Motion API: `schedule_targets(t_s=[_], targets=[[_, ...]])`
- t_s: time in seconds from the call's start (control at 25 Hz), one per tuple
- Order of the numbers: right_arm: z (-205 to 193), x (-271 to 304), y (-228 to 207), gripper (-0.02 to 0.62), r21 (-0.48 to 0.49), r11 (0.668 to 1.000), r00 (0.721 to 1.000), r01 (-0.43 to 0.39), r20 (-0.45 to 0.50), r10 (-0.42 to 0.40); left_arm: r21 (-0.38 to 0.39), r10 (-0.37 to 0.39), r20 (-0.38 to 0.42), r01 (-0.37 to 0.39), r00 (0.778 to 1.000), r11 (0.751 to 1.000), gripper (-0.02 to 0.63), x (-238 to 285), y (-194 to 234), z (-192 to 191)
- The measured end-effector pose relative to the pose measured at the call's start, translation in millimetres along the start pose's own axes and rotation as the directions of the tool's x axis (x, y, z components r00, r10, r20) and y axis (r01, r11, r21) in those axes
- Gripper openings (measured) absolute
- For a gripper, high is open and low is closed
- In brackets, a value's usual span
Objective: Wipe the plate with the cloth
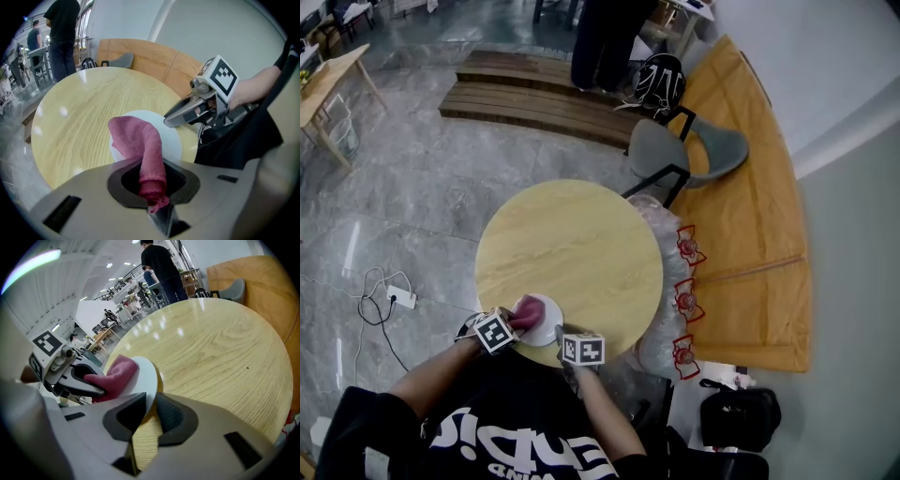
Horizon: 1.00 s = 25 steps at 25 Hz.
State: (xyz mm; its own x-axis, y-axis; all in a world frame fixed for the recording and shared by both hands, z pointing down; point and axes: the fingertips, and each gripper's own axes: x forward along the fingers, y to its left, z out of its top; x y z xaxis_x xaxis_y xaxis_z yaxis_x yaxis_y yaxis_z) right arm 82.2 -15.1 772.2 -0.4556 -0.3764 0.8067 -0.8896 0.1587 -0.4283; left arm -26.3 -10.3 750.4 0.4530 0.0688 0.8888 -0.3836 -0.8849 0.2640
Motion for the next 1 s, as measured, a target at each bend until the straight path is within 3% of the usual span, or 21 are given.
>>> schedule_targets(t_s=[0.56, 0.8, 1.0], targets=[[0.0, 0.6, 0.2, 0.071, 0.008, 1.0, 1.0, 0.002, 0.007, -0.002, -0.076, 0.013, -0.009, -0.013, 1.0, 0.997, 0.053, 1.0, 16.6, -9.2], [0.3, 1.1, -0.8, 0.071, 0.015, 1.0, 1.0, 0.009, 0.01, -0.01, -0.05, 0.036, -0.003, -0.036, 0.999, 0.998, 0.054, 2.1, 18.3, -1.2], [0.0, 0.3, -1.2, 0.071, 0.029, 0.999, 1.0, 0.013, 0.015, -0.014, -0.016, -0.004, 0.068, 0.005, 0.998, 1.0, 0.054, 7.8, 1.9, 23.1]])
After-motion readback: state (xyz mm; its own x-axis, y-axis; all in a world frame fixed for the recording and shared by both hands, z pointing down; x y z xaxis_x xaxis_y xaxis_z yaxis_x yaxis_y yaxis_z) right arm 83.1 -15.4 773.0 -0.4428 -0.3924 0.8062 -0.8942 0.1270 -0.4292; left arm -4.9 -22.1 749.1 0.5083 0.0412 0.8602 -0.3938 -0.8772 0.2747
